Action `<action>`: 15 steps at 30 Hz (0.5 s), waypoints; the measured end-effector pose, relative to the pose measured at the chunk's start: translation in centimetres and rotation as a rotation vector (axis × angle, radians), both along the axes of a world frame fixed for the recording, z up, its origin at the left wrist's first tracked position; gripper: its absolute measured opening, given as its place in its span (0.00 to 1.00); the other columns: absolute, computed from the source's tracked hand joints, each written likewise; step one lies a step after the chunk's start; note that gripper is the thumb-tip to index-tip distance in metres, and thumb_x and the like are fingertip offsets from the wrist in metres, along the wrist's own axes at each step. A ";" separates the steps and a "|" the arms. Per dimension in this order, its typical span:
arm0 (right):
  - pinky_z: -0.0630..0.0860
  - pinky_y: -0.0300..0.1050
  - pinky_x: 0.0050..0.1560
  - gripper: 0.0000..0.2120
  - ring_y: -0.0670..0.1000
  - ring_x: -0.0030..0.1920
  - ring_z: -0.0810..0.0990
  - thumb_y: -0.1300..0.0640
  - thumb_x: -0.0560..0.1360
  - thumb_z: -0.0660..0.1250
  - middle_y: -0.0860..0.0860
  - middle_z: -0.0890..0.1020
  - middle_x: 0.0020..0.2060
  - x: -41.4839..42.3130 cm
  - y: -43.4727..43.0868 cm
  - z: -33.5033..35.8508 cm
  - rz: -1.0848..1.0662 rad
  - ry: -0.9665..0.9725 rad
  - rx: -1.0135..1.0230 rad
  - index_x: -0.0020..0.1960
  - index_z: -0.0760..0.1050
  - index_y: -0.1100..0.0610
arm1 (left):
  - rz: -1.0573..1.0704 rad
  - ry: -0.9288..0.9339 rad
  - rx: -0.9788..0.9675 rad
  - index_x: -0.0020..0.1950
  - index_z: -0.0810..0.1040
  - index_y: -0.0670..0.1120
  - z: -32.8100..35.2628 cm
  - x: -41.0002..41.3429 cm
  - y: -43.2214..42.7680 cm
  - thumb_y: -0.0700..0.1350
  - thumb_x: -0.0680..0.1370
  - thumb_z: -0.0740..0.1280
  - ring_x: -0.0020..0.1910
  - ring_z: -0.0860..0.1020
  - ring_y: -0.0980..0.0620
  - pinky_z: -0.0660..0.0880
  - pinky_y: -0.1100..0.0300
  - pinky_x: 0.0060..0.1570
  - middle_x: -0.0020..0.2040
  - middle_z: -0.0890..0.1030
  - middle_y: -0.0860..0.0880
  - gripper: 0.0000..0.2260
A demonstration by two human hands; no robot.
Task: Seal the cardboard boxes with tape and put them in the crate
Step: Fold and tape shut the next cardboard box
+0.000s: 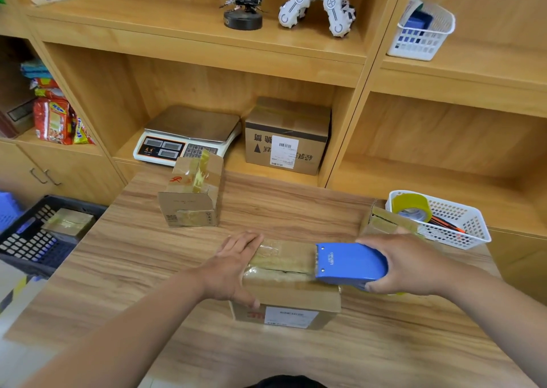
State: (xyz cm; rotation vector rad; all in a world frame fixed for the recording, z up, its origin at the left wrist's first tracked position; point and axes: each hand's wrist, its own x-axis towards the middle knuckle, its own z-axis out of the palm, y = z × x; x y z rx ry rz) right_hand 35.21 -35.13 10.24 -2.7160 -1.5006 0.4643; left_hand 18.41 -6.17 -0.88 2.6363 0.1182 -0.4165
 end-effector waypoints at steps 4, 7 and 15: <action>0.67 0.36 0.43 0.25 0.43 0.44 0.69 0.30 0.59 0.65 0.32 0.75 0.42 1.3 -3.3 -0.2 -0.039 0.036 -0.013 0.53 0.68 0.35 | 0.006 0.016 0.014 0.76 0.33 0.53 0.2 0.1 -0.1 0.66 0.59 0.73 0.73 0.33 0.56 0.37 0.59 0.70 0.75 0.38 0.59 0.61; 0.69 0.36 0.43 0.25 0.42 0.44 0.70 0.31 0.58 0.66 0.31 0.75 0.43 1.9 -4.9 -0.3 -0.065 0.055 0.002 0.54 0.68 0.33 | -0.001 0.007 0.026 0.76 0.35 0.53 0.1 0.1 -0.1 0.66 0.59 0.72 0.68 0.30 0.65 0.36 0.61 0.69 0.75 0.38 0.60 0.60; 0.63 0.36 0.41 0.19 0.43 0.42 0.73 0.33 0.60 0.68 0.25 0.72 0.45 2.4 -5.9 -1.3 -0.032 0.086 0.012 0.49 0.67 0.31 | -0.018 0.003 0.098 0.77 0.38 0.54 -0.1 0.2 0.0 0.69 0.57 0.70 0.69 0.33 0.66 0.32 0.62 0.68 0.76 0.41 0.58 0.59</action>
